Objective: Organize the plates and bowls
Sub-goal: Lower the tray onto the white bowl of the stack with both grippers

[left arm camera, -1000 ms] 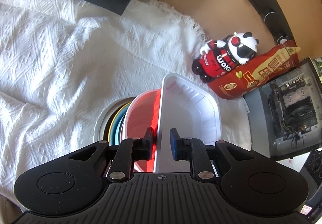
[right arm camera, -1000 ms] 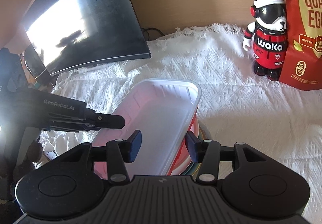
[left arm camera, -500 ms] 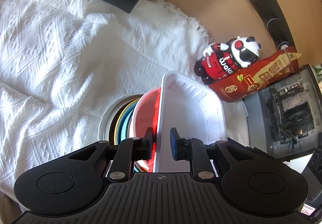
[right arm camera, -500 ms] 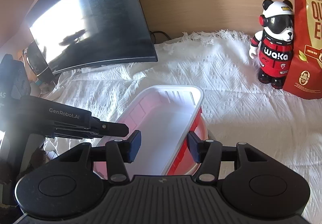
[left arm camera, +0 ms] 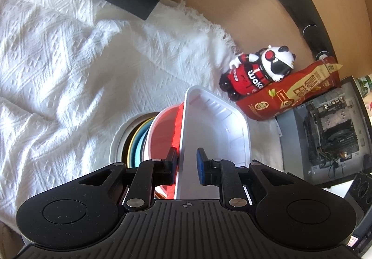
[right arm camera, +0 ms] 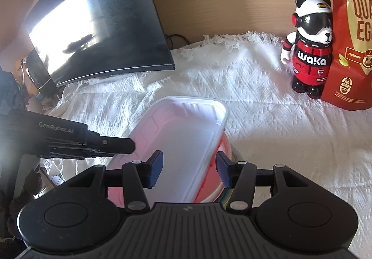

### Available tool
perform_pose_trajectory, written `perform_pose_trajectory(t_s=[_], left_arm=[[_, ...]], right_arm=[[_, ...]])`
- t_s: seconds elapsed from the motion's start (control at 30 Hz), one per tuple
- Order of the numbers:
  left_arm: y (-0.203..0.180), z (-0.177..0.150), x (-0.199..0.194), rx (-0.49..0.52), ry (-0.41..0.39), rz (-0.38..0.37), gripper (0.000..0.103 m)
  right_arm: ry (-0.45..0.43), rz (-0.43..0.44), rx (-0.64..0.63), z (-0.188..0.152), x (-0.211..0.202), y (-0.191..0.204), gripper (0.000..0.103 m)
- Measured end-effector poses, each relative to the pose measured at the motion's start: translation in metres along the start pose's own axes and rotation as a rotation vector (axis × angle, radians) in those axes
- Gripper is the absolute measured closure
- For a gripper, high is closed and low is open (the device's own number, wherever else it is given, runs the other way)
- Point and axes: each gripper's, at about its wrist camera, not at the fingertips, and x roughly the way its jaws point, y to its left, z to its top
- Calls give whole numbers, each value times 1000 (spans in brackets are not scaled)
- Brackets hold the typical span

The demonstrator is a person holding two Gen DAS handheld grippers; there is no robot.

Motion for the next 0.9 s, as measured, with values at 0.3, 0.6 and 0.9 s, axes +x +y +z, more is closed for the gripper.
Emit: perform_pose_trajectory(t_s=[0.3, 0.6, 0.9], left_arm=[[3, 14, 16, 2, 4, 14, 84], [-1, 3, 17, 30, 21, 20, 84], [1, -2, 11, 51, 11, 36, 84]], right_arm=[[-11, -48, -37, 13, 14, 5, 52], [28, -41, -26, 3, 19, 1, 52], [30, -22, -34, -2, 13, 9, 52]])
